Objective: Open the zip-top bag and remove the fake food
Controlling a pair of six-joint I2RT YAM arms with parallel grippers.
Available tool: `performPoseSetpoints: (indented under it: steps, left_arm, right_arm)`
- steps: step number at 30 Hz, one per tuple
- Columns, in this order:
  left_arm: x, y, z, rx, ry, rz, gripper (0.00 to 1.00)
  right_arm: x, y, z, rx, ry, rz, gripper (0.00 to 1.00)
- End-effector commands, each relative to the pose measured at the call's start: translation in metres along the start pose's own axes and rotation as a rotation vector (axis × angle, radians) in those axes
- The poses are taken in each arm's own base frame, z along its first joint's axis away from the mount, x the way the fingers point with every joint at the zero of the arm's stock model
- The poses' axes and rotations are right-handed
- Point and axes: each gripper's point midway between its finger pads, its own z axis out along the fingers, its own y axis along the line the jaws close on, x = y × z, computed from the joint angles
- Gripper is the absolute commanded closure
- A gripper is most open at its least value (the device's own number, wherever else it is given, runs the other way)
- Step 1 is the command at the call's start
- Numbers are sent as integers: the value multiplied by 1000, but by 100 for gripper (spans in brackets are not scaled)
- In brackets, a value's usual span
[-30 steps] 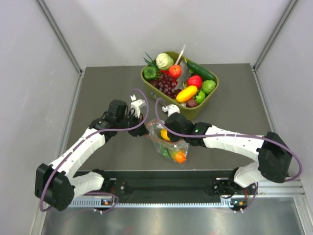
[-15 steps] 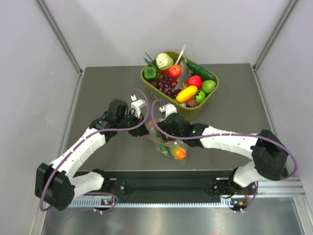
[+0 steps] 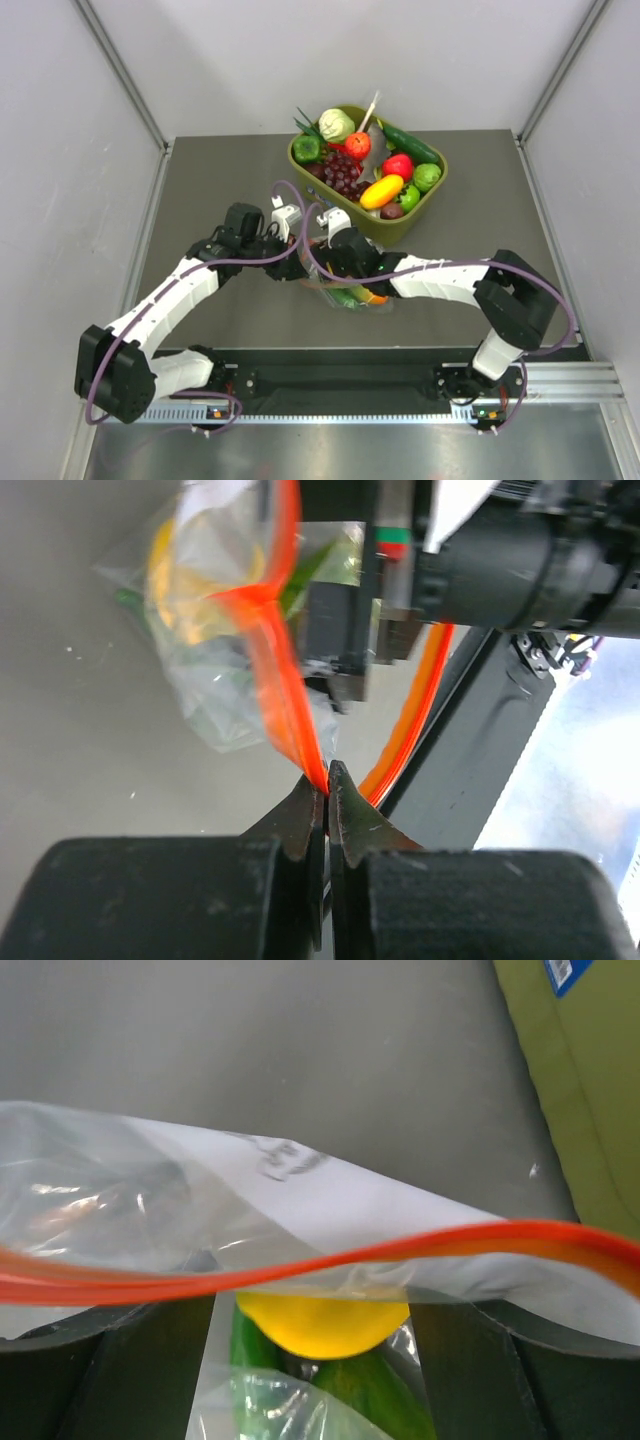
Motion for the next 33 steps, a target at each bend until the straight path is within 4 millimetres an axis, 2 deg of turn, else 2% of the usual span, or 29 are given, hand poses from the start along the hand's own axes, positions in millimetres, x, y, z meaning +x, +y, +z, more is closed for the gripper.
performPoseSetpoints:
  steps: [1,7,10,15,18,19,20,21,26,27,30,31,33]
  left_arm:
    - [-13,-16,0,84,-41,70,100]
    - [-13,-17,1,92,-37,73,100]
    - [-14,-16,2,83,-39,75,100]
    - [-14,-13,2,71,-38,71,100]
    - [-13,-13,3,71,-31,67,100]
    - [-14,-11,3,64,-34,68,100]
    - [-13,-11,2,61,-33,67,100]
    - [-13,-10,2,57,-34,67,100]
    - [-14,-9,1,45,-40,76,100]
    - [-15,-9,1,44,-42,75,100]
    - [-15,-8,2,40,-39,75,100]
    - [-14,-7,2,34,-38,71,100]
    - [-13,3,3,-19,-34,59,100]
  right_arm:
    - [-15,-9,15,25,-76,10,25]
    - [-4,-7,35,-3,-15,-4,24]
    - [13,-6,39,-8,49,-15,24]
    - [32,-10,34,3,106,-13,26]
    - [36,-13,30,19,144,-11,25]
    - [35,-13,27,18,141,-5,19]
    - [33,-13,26,16,137,5,18]
    - [42,-15,22,26,174,-1,17]
    - [52,-19,12,37,196,21,16]
    - [53,-20,12,40,191,21,18]
    - [52,-22,9,49,169,21,37]
    - [44,-24,6,53,147,26,48]
    - [33,-23,-1,45,107,38,54]
